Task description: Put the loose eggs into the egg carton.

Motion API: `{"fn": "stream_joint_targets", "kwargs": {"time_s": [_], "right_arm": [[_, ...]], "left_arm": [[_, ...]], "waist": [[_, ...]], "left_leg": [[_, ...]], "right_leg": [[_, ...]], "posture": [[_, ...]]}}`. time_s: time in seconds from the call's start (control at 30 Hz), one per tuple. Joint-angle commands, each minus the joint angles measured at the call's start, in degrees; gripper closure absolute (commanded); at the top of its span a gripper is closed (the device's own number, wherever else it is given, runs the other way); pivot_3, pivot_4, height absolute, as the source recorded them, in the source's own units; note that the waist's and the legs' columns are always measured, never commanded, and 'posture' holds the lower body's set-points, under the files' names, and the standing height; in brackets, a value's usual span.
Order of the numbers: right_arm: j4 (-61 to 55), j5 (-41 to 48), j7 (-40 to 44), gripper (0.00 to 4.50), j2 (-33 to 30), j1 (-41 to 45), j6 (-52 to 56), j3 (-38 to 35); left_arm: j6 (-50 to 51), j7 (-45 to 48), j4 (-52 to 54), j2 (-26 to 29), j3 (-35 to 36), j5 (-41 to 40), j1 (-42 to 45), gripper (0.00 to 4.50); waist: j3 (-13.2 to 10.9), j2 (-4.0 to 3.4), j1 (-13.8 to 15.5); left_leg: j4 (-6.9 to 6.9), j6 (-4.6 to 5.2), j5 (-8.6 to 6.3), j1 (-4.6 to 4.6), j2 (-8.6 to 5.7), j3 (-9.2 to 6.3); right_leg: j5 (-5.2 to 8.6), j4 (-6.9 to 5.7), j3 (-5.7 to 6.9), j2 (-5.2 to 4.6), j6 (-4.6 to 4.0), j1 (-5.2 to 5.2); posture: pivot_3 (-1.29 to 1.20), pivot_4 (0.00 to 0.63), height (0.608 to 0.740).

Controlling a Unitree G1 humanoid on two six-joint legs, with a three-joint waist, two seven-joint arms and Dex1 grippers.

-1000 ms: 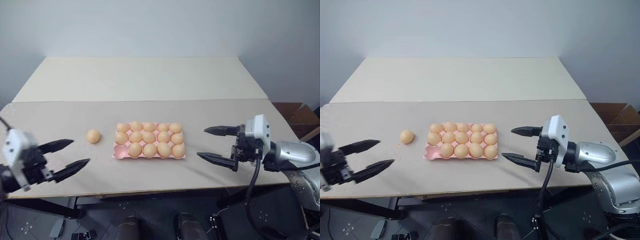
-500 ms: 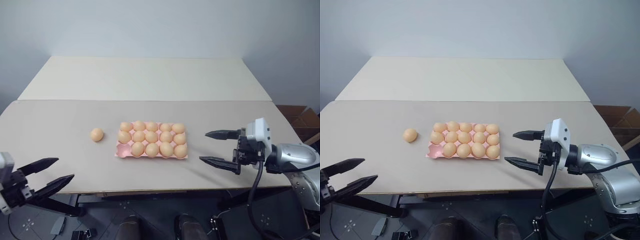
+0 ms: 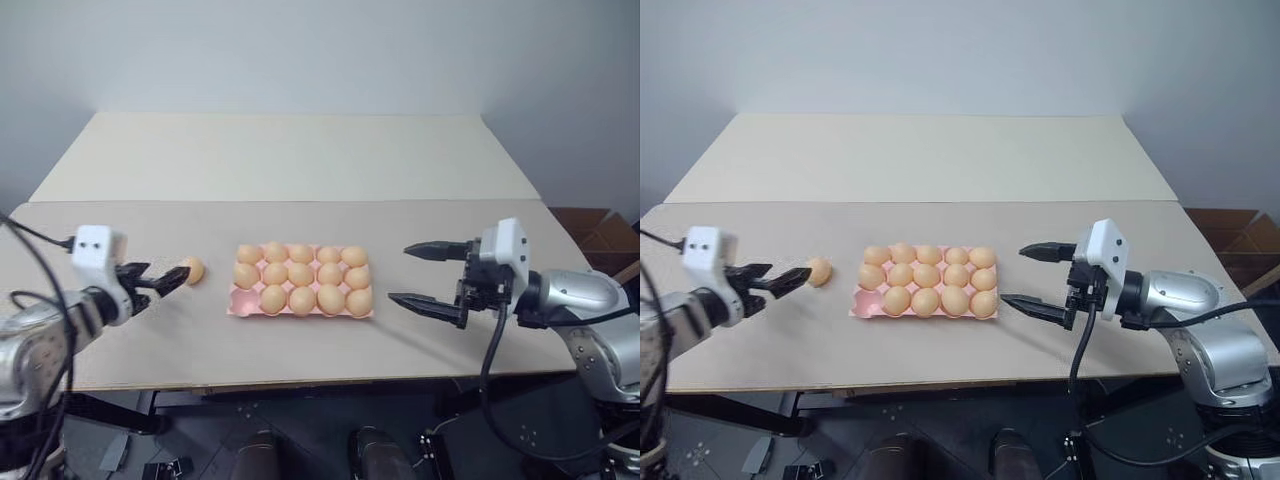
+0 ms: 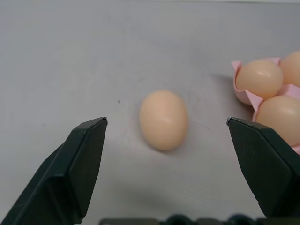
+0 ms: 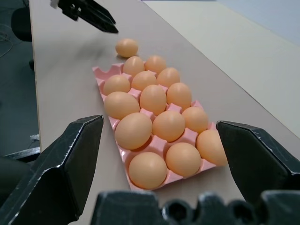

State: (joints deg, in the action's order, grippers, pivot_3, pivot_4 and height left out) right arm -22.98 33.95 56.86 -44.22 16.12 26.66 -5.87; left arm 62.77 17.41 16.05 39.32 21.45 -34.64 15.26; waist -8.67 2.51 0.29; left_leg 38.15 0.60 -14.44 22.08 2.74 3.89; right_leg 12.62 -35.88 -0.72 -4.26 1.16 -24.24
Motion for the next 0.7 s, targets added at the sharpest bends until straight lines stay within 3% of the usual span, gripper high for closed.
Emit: {"fn": "stream_joint_targets", "kwargs": {"time_s": [0.03,0.37,0.47,0.6,0.7], "right_arm": [[-1.8,0.4,-0.8,0.0,0.2,0.8,-1.0,-1.2],[-3.3,1.1,-2.0,0.0,0.4,-0.7,-0.8,-1.9],[-3.5,1.3,-2.4,0.0,0.5,-0.6,-0.6,-1.6],[-4.1,2.2,-3.7,0.0,0.8,-0.8,0.0,-2.1],[-4.4,2.3,-4.3,0.0,0.8,-1.0,0.0,-2.1]], "left_arm": [[-0.6,-2.2,-3.1,-1.7,-3.8,3.0,4.2,0.04],[-4.5,-5.7,-15.1,-6.2,-11.5,12.5,11.1,0.04],[-4.3,-5.3,-15.3,-7.4,-11.6,12.8,12.0,0.6],[-3.9,-3.9,-12.3,-6.6,-11.1,12.9,11.0,1.91],[-4.5,-1.6,-9.5,-4.8,-11.6,13.0,9.5,1.91]], "waist": [[0.0,0.0,0.0],[0.0,0.0,0.1],[0.0,0.01,0.2],[0.0,0.01,0.2],[0.0,0.01,0.1]], "left_leg": [[0.0,0.0,0.0,0.0,-0.01,0.0],[0.0,0.0,0.0,0.01,-0.02,-0.01],[0.03,0.0,0.01,-0.01,-0.05,-0.01],[0.04,0.0,0.01,0.0,-0.05,-0.01],[0.04,0.0,0.01,0.04,-0.04,-0.02]], "right_leg": [[0.0,0.0,0.0,-0.01,0.0,0.0],[-0.01,-0.01,0.02,0.0,0.0,0.0],[-0.02,-0.02,0.02,-0.03,0.03,0.04],[-0.02,-0.03,0.02,-0.04,0.04,0.03],[-0.02,-0.02,0.02,-0.04,0.04,0.0]], "posture": [[0.0,0.15,0.74],[0.0,0.15,0.74],[0.0,0.15,0.74],[0.0,0.15,0.74],[0.0,0.15,0.74]]}}
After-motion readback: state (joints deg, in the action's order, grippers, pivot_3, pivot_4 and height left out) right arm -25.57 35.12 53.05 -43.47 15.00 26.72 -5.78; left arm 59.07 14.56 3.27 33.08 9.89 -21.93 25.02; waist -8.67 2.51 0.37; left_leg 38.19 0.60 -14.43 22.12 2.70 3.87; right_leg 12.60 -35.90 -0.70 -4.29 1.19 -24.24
